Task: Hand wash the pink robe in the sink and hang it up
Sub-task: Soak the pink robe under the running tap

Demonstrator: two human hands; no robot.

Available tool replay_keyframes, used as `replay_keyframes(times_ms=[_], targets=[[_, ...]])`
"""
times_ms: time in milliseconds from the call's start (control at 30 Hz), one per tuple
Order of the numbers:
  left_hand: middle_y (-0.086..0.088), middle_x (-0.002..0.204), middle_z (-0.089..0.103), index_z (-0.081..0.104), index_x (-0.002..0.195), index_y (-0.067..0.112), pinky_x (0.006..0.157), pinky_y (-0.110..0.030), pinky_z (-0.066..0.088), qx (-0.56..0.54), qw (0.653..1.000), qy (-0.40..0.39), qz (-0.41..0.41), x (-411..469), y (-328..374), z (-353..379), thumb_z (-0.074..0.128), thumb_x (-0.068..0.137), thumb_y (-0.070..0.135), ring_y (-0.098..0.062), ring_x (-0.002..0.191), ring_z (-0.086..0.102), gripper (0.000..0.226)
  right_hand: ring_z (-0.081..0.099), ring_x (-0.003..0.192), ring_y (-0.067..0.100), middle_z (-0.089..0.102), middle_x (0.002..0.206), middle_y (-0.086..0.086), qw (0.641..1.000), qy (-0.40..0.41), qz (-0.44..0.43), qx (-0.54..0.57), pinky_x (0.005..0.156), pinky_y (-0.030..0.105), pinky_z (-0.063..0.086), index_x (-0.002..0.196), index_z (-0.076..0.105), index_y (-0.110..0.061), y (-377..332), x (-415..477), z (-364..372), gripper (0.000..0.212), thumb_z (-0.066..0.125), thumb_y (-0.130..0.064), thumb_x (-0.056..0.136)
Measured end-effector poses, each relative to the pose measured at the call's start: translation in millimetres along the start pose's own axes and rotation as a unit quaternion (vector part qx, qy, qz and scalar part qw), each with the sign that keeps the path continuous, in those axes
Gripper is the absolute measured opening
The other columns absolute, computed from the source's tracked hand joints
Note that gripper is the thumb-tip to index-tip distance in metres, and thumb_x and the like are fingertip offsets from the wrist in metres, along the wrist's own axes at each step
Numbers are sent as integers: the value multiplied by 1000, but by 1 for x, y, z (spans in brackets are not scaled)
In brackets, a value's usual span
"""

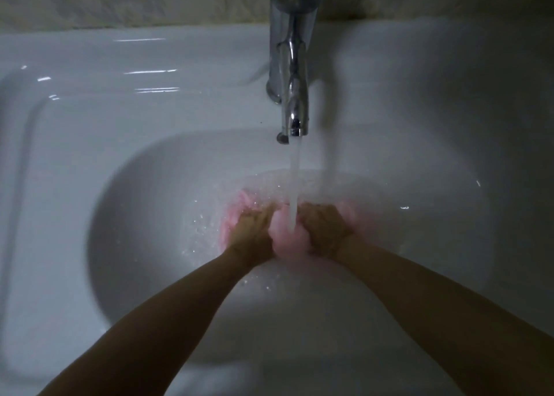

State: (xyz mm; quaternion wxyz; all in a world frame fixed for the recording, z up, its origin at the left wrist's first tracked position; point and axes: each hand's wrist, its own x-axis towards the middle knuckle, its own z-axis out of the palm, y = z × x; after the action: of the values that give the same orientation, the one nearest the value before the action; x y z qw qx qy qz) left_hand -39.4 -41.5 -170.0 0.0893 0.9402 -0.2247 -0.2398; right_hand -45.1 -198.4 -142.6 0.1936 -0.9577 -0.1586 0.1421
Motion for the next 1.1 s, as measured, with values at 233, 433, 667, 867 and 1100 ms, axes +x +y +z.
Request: replay_keyframes(times_ms=[233, 433, 667, 867, 1100], targets=[[-2, 133, 49, 38, 138, 19, 108, -29, 30, -32, 999, 43, -11, 4, -8, 15, 50, 92, 33, -17, 121, 46, 49, 63, 45, 21, 66, 60, 8, 971, 208, -93, -78, 40, 21, 45, 76, 71, -6, 16, 3, 35, 64, 16, -24, 103], [-8, 122, 56, 52, 124, 12, 102, -38, 36, 12, 994, 105, 29, -5, -2, 1, 49, 90, 30, -25, 115, 51, 38, 69, 66, 28, 71, 86, 13, 980, 184, -71, -18, 56, 31, 55, 109, 49, -11, 20, -4, 34, 33, 46, -24, 79], [4, 83, 61, 65, 87, 15, 68, -22, 44, -350, 933, -10, -84, -37, -34, -36, 63, 88, 33, -12, 77, 56, 18, 59, 105, 27, 54, 120, 5, 965, -134, 147, 172, 84, 33, 50, 137, 27, -25, 20, -9, -15, 78, 71, -25, 73], [-3, 91, 66, 67, 100, 7, 72, -20, 46, -483, 863, -37, -140, -46, -27, -60, 45, 95, 42, -15, 85, 62, 42, 48, 121, 23, 46, 136, 2, 850, -223, 305, 367, 89, 33, 45, 141, 38, -26, 32, -19, -62, 76, 73, -42, 76], [-13, 124, 56, 49, 129, 4, 81, -23, 50, -544, 794, -148, -228, -51, -13, -52, 28, 99, 48, -22, 101, 60, 57, 61, 98, 28, 63, 105, 10, 932, -162, 302, 119, 85, 35, 49, 107, 61, -12, 37, -12, -50, 53, 58, -59, 82]])
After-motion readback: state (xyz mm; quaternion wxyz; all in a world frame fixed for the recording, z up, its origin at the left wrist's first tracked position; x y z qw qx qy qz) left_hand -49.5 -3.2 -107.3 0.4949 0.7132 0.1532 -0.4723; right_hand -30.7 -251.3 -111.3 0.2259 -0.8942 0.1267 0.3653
